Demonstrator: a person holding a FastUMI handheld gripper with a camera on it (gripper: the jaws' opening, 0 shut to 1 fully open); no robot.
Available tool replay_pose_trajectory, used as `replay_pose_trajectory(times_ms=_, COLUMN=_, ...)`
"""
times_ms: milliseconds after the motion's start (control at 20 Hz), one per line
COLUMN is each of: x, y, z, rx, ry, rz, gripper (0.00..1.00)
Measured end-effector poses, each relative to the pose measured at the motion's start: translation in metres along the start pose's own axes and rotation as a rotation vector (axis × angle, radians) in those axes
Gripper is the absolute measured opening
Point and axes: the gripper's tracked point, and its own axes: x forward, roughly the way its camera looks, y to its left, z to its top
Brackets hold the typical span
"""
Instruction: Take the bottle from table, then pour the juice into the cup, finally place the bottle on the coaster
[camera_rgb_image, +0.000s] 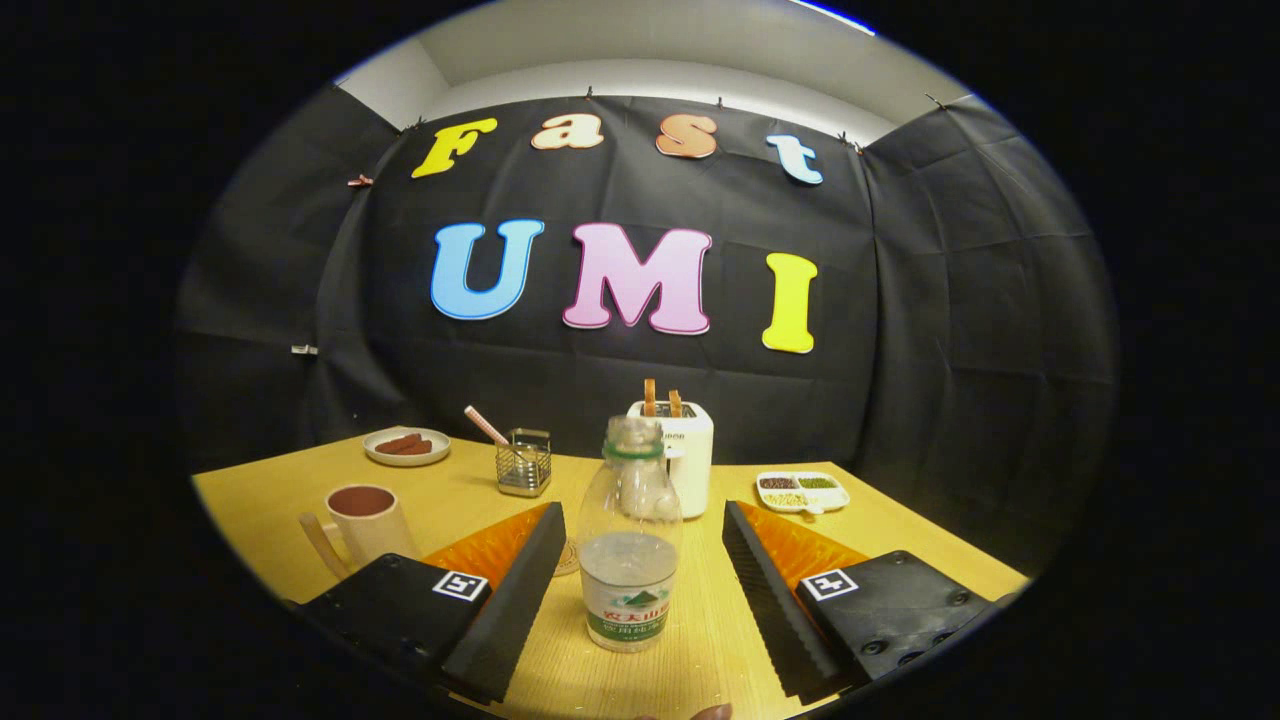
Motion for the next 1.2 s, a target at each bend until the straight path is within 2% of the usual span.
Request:
replay_pose_trajectory(times_ms=400, x=0.029, y=0.003, z=-0.043, rx=0.01, ry=0.027, rz=-0.022, gripper=0.97)
replay_pose_trajectory(times_ms=500, x=0.035, y=0.004, z=-0.051, rx=0.046, ry=0.054, rz=-0.026, gripper=0.93)
replay_pose_trajectory(times_ms=600, x=0.039, y=0.001, z=-0.052, rx=0.045, ry=0.064, rz=-0.057, gripper=0.78)
replay_pose_trajectory(times_ms=800, x=0.037, y=-0.007, z=-0.039, rx=-0.092, ry=0.098, rz=-0.114, gripper=0.73)
replay_pose_trajectory(times_ms=1100, x=0.037, y=0.003, z=-0.002, rx=-0.406, ry=0.133, rz=-0.113, gripper=0.7)
replay_pose_trajectory(times_ms=1200, x=0.04, y=0.013, z=0.012, rx=-0.496, ry=0.119, rz=-0.084, gripper=0.7)
